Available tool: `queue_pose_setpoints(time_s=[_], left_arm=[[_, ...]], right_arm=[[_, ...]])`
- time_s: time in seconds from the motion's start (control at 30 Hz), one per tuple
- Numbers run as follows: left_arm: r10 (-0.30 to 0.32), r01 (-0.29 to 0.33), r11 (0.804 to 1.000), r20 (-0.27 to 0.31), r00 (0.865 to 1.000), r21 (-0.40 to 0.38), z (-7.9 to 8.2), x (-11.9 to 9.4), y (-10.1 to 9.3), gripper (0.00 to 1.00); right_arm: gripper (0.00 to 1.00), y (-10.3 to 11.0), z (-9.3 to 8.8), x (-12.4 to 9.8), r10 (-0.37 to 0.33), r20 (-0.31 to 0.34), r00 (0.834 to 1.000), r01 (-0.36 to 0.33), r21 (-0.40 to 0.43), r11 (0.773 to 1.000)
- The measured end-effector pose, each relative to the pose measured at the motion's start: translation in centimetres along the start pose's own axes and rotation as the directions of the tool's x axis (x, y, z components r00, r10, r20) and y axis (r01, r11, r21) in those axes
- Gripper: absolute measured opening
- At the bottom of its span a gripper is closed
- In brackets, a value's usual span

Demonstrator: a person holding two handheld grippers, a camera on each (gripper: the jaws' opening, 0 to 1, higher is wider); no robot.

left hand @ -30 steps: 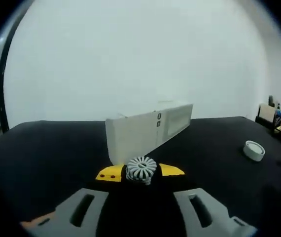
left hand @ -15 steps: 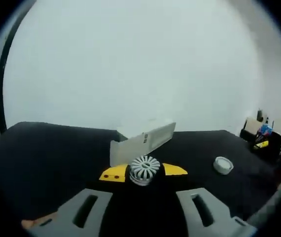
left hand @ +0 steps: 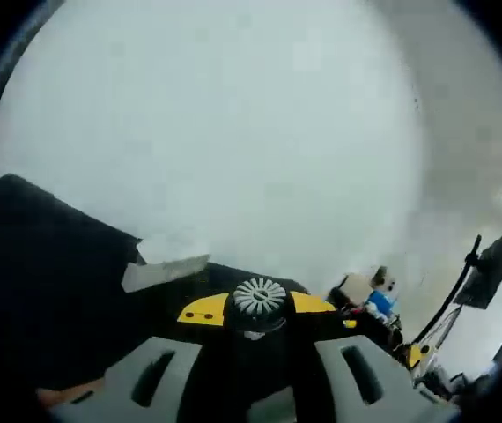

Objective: Assemble the cup parts correctly, then place the assembled cup into the box.

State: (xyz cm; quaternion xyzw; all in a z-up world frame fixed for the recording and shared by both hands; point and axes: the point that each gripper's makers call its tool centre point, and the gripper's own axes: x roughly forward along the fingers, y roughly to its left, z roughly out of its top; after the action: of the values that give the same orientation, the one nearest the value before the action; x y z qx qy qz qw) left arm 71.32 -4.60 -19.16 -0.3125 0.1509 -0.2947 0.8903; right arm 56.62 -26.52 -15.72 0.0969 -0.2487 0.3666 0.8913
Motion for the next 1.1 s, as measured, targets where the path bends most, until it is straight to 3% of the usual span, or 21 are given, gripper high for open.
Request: queue_pose_setpoints(time_s=[0.07,0.13,0.2,0.4,0.5,0.53,0.67,0.87,1.03,1.1], left_arm=[[0.001,-0.001,1.0,-0.024,1.0,-0.001,-0.4,-0.6,-1.6,0.2],[-0.021,0.017,0.997,-0.064,0.998,-0.07,-0.6,-1.1,-3.1,0.2],[-0.075,0.054,0.976,-0.09,0.993,-0.211,-0.5,-1.4,-4.6,0.2],[-0.158,0.098,0.924,-0.135,0.978,-0.371,-0.8,-2.4,-8.2,0.2],[-0.206,0.119,0.882,-0.147,0.968,-0.455,-1.5,-3.0,-10.2,0.2],[-0.21,0.121,0.885,-0.153,0.966,-0.45,-1.7,-3.1,-10.5,0.2],[-0.221,0.125,0.887,-0.17,0.96,-0.444,-2.7,-3.7,-11.8,0.2],[-0.246,0.13,0.883,-0.21,0.946,-0.452,-4.5,-5.0,-13.2,0.2],[-0.256,0.133,0.887,-0.231,0.939,-0.442,-5.8,-5.8,-13.8,0.2],[-0.259,0.133,0.884,-0.234,0.937,-0.448,-6.2,-5.9,-13.9,0.2]], right_arm=[[0.29,1.2,1.2,0.3,-0.01,-0.012,1.0,0.009,-0.096,0.995],[0.28,2.1,1.9,0.3,-0.032,-0.035,0.999,0.024,-0.202,0.979],[0.27,2.1,2.4,0.2,-0.049,-0.072,0.996,0.025,-0.308,0.951],[0.21,4.5,3.3,0.1,-0.056,-0.097,0.994,0.006,-0.454,0.891],[0.17,4.9,4.1,0.3,-0.08,-0.093,0.992,0.019,-0.524,0.851],[0.16,5.0,4.2,0.4,-0.09,-0.094,0.991,0.022,-0.558,0.829],[0.16,7.4,4.1,1.3,-0.051,-0.111,0.993,-0.023,-0.578,0.816],[0.14,9.4,3.0,2.3,-0.034,-0.142,0.989,-0.068,-0.659,0.749],[0.14,10.8,2.0,2.8,-0.019,-0.135,0.991,-0.077,-0.668,0.74],[0.11,10.7,1.7,3.0,-0.03,-0.121,0.992,-0.062,-0.69,0.721]])
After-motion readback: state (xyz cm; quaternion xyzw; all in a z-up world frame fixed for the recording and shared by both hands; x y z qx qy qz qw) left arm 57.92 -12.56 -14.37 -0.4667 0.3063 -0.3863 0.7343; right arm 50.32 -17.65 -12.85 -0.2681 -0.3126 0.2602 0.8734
